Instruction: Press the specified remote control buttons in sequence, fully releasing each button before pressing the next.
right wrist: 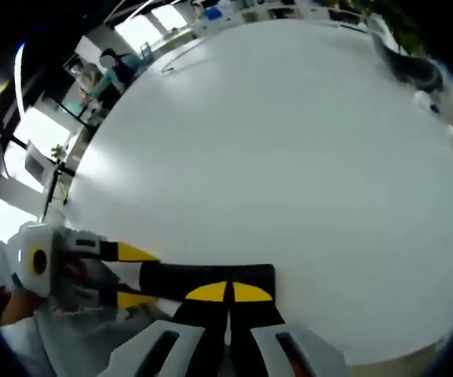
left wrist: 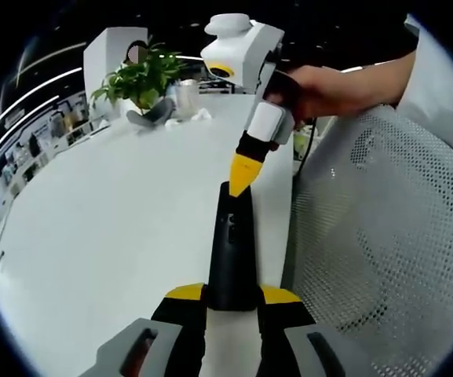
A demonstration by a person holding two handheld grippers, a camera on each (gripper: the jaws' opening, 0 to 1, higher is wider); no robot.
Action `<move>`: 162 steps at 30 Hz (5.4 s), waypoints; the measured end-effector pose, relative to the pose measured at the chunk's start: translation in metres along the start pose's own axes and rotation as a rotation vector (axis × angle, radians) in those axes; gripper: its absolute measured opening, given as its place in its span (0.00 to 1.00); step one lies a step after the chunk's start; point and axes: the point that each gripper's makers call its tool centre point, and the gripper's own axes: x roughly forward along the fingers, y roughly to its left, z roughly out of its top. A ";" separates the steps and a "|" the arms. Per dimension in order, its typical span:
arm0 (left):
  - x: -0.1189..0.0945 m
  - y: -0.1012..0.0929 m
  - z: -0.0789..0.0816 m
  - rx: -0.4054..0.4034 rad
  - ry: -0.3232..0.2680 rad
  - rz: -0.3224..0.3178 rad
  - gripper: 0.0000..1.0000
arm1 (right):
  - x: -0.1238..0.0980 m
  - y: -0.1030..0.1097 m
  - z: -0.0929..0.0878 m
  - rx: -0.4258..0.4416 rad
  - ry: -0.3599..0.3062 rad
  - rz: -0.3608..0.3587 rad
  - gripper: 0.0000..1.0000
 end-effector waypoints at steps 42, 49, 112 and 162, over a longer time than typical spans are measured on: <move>0.003 0.000 0.000 0.009 0.006 0.004 0.25 | 0.001 0.001 -0.001 -0.042 -0.010 -0.004 0.00; 0.001 -0.001 -0.001 0.009 0.005 0.005 0.25 | 0.000 0.003 -0.002 -0.035 -0.012 0.003 0.00; 0.003 0.001 0.001 0.010 -0.001 0.005 0.24 | 0.011 0.010 0.009 -0.232 -0.089 -0.023 0.00; 0.003 0.000 0.001 0.010 -0.004 0.006 0.24 | 0.003 0.018 0.001 -0.099 -0.012 0.030 0.00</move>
